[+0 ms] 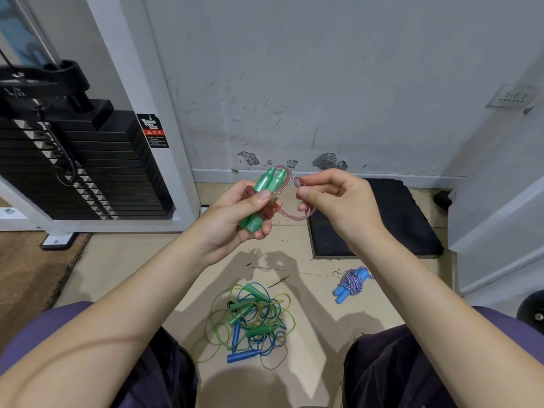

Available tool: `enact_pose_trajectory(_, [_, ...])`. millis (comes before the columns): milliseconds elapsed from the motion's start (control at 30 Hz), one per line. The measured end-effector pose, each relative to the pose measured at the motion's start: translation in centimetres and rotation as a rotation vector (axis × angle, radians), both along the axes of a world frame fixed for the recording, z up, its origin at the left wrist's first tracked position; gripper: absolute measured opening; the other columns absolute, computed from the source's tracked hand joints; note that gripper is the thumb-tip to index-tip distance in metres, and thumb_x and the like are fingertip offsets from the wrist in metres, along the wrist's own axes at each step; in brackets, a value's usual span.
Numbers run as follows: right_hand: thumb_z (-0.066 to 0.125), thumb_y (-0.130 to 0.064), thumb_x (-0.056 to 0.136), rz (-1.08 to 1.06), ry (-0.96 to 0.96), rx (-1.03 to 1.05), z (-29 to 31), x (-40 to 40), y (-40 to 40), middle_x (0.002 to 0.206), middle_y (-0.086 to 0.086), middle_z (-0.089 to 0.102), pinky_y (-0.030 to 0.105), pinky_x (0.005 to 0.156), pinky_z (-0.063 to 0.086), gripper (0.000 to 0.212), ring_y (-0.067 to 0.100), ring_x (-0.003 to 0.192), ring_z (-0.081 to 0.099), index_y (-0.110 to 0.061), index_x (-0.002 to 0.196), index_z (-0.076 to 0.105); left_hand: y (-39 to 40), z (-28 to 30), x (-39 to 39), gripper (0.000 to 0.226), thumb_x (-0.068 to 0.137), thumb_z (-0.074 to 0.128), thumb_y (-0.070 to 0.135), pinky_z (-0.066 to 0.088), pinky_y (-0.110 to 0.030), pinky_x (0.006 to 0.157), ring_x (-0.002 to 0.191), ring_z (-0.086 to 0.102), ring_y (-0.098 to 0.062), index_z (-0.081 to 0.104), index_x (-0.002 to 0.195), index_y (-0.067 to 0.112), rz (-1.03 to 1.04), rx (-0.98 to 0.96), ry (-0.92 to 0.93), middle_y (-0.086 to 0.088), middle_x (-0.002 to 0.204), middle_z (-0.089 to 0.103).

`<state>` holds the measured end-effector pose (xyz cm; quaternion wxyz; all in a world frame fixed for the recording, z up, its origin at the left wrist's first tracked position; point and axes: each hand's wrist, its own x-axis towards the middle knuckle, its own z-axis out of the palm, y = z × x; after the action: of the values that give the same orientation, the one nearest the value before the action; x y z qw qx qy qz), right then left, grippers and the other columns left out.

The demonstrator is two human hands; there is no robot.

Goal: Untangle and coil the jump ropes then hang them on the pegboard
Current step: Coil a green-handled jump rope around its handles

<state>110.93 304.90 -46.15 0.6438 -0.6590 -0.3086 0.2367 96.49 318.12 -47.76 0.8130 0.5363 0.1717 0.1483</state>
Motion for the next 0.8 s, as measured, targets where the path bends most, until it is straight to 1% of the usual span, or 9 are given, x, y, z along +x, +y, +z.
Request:
enact_pose_trajectory(100, [0.074, 0.001, 0.081, 0.0, -0.039, -0.005, 0.1, -0.3, 0.1, 0.069, 0.008, 0.073, 0.035, 0.073, 0.057, 0.012, 0.018, 0.062, 0.069, -0.003, 0.092, 0.071, -0.1, 0.1, 0.0, 0.031, 0.085, 0.061, 0.024, 0.041, -0.027, 0.056, 0.058, 0.055, -0.02, 0.049, 0.109, 0.01, -0.043, 0.017, 0.005, -0.008, 0.094, 0.068])
enact_pose_trajectory(167, [0.074, 0.0, 0.081, 0.001, -0.063, 0.001, 0.2, -0.4, 0.1, 0.072, 0.009, 0.074, 0.037, 0.074, 0.057, 0.011, 0.02, 0.063, 0.07, -0.009, 0.088, 0.072, -0.1, 0.0, 0.0, 0.025, 0.085, 0.06, 0.024, 0.041, -0.027, 0.055, 0.057, 0.054, -0.02, 0.052, 0.105, 0.011, -0.065, 0.009, 0.003, -0.008, 0.095, 0.068])
enact_pose_trajectory(233, [0.074, -0.001, 0.082, -0.006, -0.076, 0.01, 0.4, -0.5, 0.1, 0.072, 0.01, 0.074, 0.038, 0.075, 0.056, 0.012, 0.02, 0.063, 0.07, -0.012, 0.085, 0.072, -0.1, 0.1, -0.1, 0.025, 0.085, 0.06, 0.024, 0.043, -0.025, 0.053, 0.056, 0.054, -0.02, 0.052, 0.105, 0.011, -0.072, -0.012, 0.003, -0.009, 0.095, 0.068])
enact_pose_trajectory(333, [0.073, -0.001, 0.083, -0.003, -0.086, 0.014, 0.4, -0.6, 0.1, 0.073, 0.012, 0.074, 0.038, 0.076, 0.056, 0.012, 0.02, 0.063, 0.07, -0.012, 0.085, 0.072, -0.1, 0.1, 0.0, 0.035, 0.086, 0.059, 0.025, 0.044, -0.024, 0.048, 0.054, 0.054, -0.02, 0.05, 0.115, 0.007, -0.071, -0.051, -0.003, -0.011, 0.095, 0.066])
enact_pose_trajectory(400, [0.071, 0.0, 0.084, -0.002, -0.089, 0.023, 0.4, -0.6, 0.1, 0.073, 0.013, 0.074, 0.036, 0.075, 0.056, 0.011, 0.02, 0.064, 0.07, -0.011, 0.085, 0.072, 0.0, 0.1, 0.0, 0.039, 0.087, 0.058, 0.025, 0.044, -0.023, 0.048, 0.054, 0.053, -0.02, 0.049, 0.12, 0.007, -0.074, -0.061, 0.0, -0.012, 0.095, 0.066])
enact_pose_trajectory(500, [0.07, 0.0, 0.085, -0.001, -0.102, 0.041, 0.3, -0.7, 0.1, 0.074, 0.014, 0.074, 0.033, 0.074, 0.056, 0.013, 0.021, 0.065, 0.071, -0.013, 0.084, 0.071, 0.1, 0.1, 0.1, 0.039, 0.088, 0.055, 0.027, 0.042, -0.023, 0.048, 0.053, 0.052, -0.018, 0.051, 0.121, 0.006, -0.098, -0.077, -0.001, -0.011, 0.095, 0.065])
enact_pose_trajectory(600, [0.072, 0.001, 0.084, -0.004, -0.119, 0.066, 0.1, -1.0, 0.3, 0.075, 0.011, 0.074, 0.037, 0.074, 0.057, 0.015, 0.023, 0.065, 0.071, -0.014, 0.082, 0.071, 0.0, 0.2, 0.1, 0.043, 0.088, 0.054, 0.028, 0.043, -0.021, 0.046, 0.051, 0.051, -0.016, 0.052, 0.124, 0.004, -0.125, -0.148, -0.008, -0.012, 0.094, 0.065])
enact_pose_trajectory(700, [0.074, 0.0, 0.082, -0.014, -0.115, 0.081, -0.2, -1.3, 0.5, 0.074, 0.009, 0.074, 0.042, 0.074, 0.058, 0.013, 0.026, 0.064, 0.071, -0.012, 0.081, 0.07, -0.1, 0.5, 0.0, 0.035, 0.093, 0.056, 0.025, 0.043, -0.02, 0.046, 0.051, 0.051, -0.015, 0.053, 0.122, 0.005, -0.16, -0.129, 0.012, -0.009, 0.091, 0.07])
enact_pose_trajectory(800, [0.075, -0.001, 0.082, -0.022, -0.121, 0.081, -0.4, -1.4, 0.5, 0.076, 0.01, 0.074, 0.045, 0.074, 0.058, 0.01, 0.029, 0.064, 0.07, -0.011, 0.082, 0.072, -0.3, 0.6, 0.1, 0.031, 0.089, 0.052, 0.026, 0.043, -0.02, 0.048, 0.05, 0.05, -0.015, 0.057, 0.113, 0.007, -0.142, -0.102, 0.025, -0.006, 0.085, 0.069])
